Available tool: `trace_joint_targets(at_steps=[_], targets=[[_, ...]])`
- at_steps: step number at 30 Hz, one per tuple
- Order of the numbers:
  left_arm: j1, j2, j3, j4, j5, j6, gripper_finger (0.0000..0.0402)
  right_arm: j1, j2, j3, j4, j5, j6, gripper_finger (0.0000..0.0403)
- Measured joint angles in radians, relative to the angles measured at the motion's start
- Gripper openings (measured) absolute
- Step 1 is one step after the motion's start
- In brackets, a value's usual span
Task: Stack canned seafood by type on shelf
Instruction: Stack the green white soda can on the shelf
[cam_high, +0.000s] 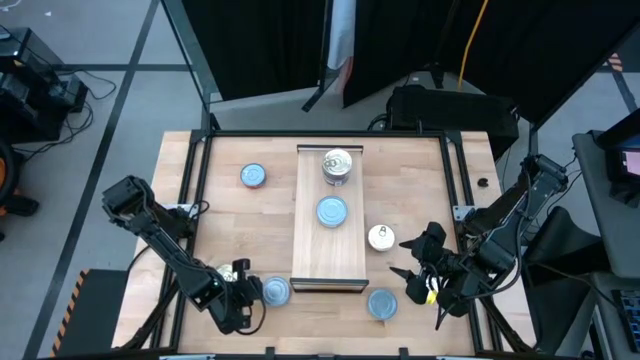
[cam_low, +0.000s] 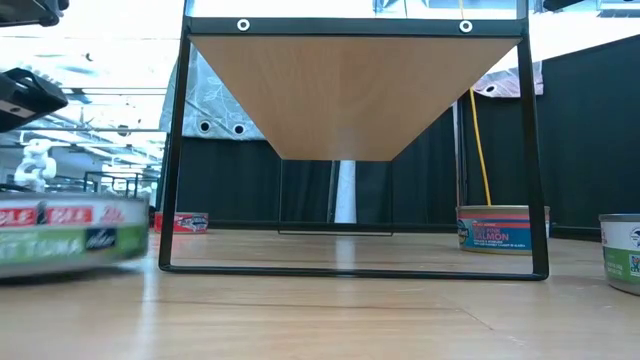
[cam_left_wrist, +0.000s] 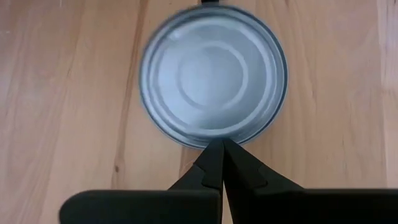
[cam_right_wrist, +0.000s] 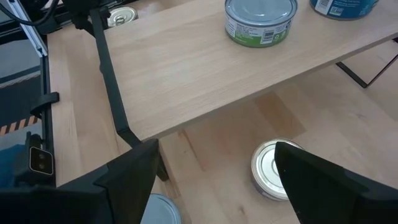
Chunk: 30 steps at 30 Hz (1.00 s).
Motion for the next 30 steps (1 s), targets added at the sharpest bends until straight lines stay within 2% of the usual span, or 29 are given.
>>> trace_joint_targets(at_steps=[20,23,27,30], targets=[[-0.012,0.055,0.002,-0.019,0.097,-0.061,0.0006,0.000,0.000,0.000,0.000,-0.002,0.000,0.0313],[-0.031,0.029,0.034,-0.126,0.131,-0.094,0.0006,0.000,0.000,0.000,0.001,-0.003,0.000,0.0313],[-0.063,-0.032,0.128,-0.354,0.193,-0.145,0.0006,0.000,0.000,0.000,0.001,-0.004,0.000,0.0313],[-0.082,-0.078,0.219,-0.428,0.205,-0.110,0.0006,0.000,0.000,0.000,0.001,-0.004,0.000,0.0313]])
